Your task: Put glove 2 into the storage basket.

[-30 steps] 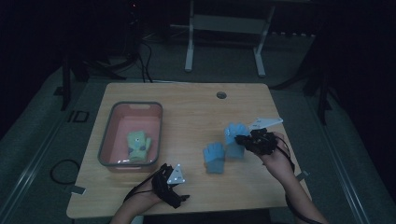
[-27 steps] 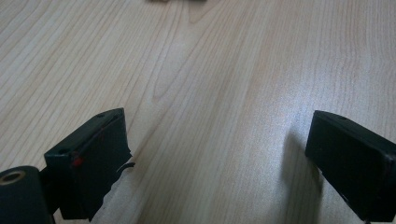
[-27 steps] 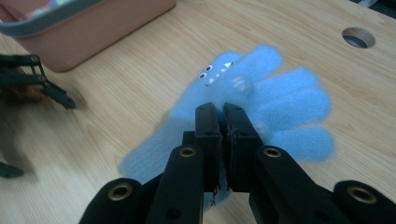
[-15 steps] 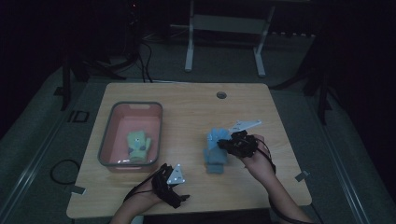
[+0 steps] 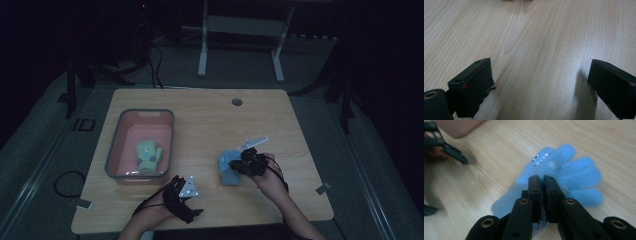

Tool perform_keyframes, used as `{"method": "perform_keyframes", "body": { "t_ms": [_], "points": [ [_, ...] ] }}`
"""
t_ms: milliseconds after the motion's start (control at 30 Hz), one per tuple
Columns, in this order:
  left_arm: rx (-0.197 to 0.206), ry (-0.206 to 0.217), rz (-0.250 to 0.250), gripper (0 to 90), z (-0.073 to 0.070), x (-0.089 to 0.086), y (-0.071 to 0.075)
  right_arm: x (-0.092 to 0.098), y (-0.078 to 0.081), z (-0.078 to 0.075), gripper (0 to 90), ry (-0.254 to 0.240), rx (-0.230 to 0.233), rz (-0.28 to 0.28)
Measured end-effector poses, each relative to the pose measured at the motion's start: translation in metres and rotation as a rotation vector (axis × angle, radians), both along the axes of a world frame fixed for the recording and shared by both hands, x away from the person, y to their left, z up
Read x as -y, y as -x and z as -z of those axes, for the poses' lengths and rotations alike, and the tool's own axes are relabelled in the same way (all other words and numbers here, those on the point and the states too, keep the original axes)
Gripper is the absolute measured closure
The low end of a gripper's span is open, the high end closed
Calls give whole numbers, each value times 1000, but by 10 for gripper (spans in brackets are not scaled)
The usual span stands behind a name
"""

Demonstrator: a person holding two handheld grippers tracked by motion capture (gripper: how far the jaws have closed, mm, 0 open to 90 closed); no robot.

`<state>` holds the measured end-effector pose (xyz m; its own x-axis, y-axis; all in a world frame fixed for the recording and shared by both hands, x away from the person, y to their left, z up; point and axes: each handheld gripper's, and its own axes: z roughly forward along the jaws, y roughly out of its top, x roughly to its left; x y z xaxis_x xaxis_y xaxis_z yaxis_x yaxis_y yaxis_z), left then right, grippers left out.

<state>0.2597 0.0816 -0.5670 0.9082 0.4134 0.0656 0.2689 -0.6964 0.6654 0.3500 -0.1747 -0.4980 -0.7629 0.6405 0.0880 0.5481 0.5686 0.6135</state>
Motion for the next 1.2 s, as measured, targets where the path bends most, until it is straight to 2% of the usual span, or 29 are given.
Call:
{"method": "perform_keyframes", "body": {
  "t_ms": [167, 400, 433, 567, 667, 800, 833, 933, 1000, 1100, 1200],
  "points": [
    [-5, 3, -5, 63, 0, 0, 0, 1, -6, 13, 844, 25, -26, 3],
    [-20, 7, -3, 63, 1, 1, -1, 0, -12, 24, 836, 43, -47, 10],
    [-39, 16, -24, 63, 1, 1, -1, 0, -13, 26, 835, 46, -51, 8],
    [-66, 34, -46, 63, 2, 0, -4, -1, -14, 31, 823, 48, -60, 9],
    [-58, 44, -62, 64, 0, 0, -4, -1, -15, 34, 816, 45, -64, 12],
    [-52, 71, -79, 64, -3, 0, -4, 1, -14, 28, 765, 38, -50, 7],
    [-38, 76, -81, 64, -4, 1, -4, 3, -14, 25, 744, 24, -47, 7],
    [-6, 69, -91, 67, -7, 5, -3, 8, -13, 16, 692, 20, -19, -4],
    [-16, 58, -100, 67, -11, 10, -2, 11, -12, 12, 635, 19, -12, -9],
    [14, 40, -74, 67, -16, 21, 0, 17, -10, 8, 603, 7, 2, -11],
    [8, 39, -62, 96, -20, 31, -1, 25, -11, 6, 566, -9, 18, -20]
  ]
}}
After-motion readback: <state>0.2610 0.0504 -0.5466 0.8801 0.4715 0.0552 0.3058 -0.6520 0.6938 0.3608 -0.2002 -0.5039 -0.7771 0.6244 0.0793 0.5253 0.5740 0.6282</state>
